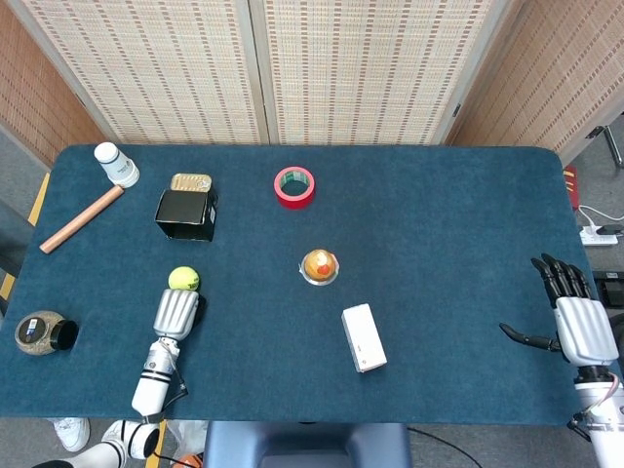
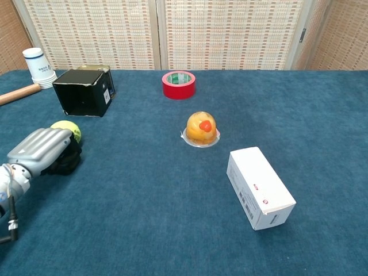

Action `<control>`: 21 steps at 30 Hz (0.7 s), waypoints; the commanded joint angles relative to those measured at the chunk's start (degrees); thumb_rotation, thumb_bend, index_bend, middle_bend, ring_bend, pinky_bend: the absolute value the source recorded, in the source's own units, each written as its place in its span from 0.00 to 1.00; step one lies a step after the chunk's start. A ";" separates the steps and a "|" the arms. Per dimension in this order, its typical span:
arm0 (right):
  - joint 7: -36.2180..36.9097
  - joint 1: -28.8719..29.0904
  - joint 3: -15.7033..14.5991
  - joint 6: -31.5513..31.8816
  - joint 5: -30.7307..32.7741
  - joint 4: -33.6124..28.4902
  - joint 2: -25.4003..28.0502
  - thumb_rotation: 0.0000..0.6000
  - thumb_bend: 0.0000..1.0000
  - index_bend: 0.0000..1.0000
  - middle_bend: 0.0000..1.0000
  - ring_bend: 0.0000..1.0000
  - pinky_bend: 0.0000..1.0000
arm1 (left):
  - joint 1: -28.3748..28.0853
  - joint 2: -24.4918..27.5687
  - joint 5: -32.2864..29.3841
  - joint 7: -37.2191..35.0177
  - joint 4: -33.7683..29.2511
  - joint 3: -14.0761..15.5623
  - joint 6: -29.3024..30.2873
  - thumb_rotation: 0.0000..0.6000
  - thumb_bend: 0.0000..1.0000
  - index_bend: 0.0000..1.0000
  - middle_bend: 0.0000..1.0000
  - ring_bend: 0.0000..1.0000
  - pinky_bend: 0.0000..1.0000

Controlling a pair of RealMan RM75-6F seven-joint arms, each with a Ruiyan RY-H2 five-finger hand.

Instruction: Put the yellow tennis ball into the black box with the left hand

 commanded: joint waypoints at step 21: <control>-0.50 0.74 0.33 -1.60 1.53 0.07 -0.04 0.85 0.00 0.07 0.00 0.00 0.00 | -14.59 -0.21 -1.29 -19.67 15.94 -1.64 -11.74 0.34 0.40 0.17 0.01 0.00 0.00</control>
